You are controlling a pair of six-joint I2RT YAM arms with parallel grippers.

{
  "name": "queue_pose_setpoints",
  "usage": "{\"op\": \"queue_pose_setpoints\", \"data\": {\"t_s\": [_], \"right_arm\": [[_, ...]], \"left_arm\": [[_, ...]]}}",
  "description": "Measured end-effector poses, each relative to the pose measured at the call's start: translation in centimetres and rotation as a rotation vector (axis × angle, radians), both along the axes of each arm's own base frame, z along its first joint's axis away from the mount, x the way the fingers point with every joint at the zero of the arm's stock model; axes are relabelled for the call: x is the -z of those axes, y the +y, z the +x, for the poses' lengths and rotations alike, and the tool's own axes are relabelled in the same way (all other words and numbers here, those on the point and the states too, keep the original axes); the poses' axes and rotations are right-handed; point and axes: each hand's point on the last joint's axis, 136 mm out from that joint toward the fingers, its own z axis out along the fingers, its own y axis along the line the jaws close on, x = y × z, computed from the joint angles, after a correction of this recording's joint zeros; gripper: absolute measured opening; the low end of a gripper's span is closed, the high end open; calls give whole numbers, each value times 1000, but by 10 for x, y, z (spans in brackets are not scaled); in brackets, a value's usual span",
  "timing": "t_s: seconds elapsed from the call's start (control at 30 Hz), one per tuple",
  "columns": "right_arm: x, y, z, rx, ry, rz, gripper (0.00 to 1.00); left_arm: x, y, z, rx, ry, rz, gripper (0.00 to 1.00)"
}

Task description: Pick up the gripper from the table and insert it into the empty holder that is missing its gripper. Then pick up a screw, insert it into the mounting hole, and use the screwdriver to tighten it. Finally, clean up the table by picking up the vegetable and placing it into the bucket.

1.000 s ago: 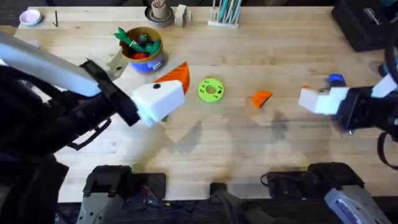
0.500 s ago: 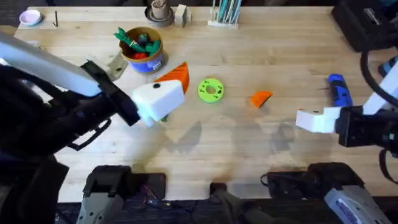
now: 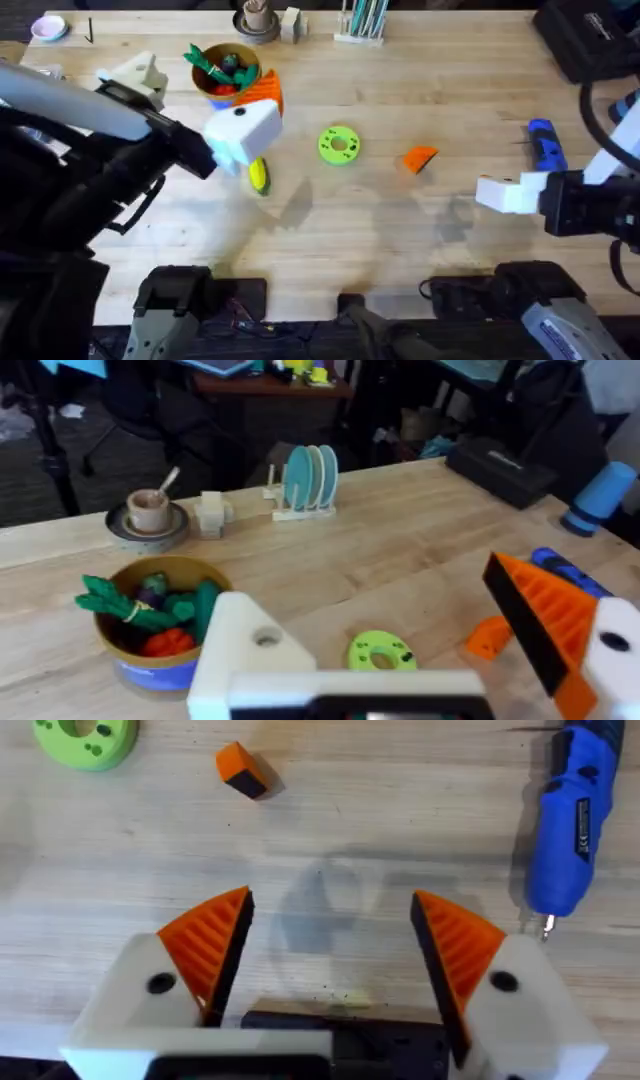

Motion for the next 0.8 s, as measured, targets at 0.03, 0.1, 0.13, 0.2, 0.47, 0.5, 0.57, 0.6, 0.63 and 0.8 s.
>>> {"op": "queue_pose_setpoints", "data": {"t_s": [0.03,0.1,0.13,0.2,0.47,0.5,0.57,0.6,0.63,0.8], "right_arm": [[0,0,0,0,0,0,992],[0,0,0,0,0,0,991],[0,0,0,0,0,0,992],[0,0,0,0,0,0,991],[0,0,0,0,0,0,991],[0,0,0,0,0,0,991],[0,0,0,0,0,0,991],[0,0,0,0,0,0,991],[0,0,0,0,0,0,992],[0,0,0,0,0,0,992]], "left_arm": [[0,3,2,-21,-6,6,995],[0,9,8,-60,-28,19,995],[0,12,10,-78,-48,27,995],[2,17,12,-111,-94,40,995],[29,30,13,-196,-234,52,993],[35,32,13,-204,-238,53,993],[47,33,14,-215,-249,55,992],[53,34,15,-220,-254,55,993],[58,35,15,-224,-257,55,993],[80,37,15,-238,-257,56,994]]}}
